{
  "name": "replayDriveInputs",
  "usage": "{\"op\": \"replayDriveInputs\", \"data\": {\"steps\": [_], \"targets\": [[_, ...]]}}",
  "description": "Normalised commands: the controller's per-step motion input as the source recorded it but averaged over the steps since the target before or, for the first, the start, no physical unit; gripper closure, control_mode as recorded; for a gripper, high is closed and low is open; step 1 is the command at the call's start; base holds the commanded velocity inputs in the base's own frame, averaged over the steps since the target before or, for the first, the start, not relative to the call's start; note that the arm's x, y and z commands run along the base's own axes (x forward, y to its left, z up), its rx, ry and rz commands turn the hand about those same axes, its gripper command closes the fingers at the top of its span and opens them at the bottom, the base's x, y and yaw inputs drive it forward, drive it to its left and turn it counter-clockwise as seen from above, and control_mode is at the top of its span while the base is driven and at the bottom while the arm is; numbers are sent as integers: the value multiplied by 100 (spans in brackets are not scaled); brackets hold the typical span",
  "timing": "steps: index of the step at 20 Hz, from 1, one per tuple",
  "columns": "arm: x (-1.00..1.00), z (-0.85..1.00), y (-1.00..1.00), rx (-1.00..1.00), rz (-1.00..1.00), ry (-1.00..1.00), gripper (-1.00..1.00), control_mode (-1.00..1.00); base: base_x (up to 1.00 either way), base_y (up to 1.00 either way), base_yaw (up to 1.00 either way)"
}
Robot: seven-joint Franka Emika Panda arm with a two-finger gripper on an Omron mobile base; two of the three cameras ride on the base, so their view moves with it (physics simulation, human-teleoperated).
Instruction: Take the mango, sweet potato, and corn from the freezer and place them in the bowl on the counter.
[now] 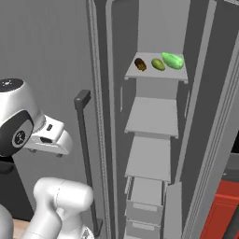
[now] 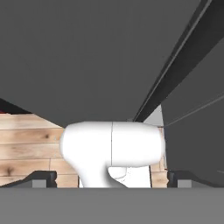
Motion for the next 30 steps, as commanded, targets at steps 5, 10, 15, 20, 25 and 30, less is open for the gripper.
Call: {"op": "replayDriveInputs", "data": {"steps": [5,10,15,20,25,30], "targets": [[0,0,0,0,0,0,-100,100,3,-68,-6],[0,0,0,0,0,0,-100,100,10,-61,-8],[0,0,0,0,0,0,-100,100,19,-53,-12],[0,0,0,0,0,0,-100,100,33,-61,-21],[0,0,0,0,0,0,-100,100,4,-99,-5],[0,0,0,0,0,0,-100,100,0,-86,0]]}}
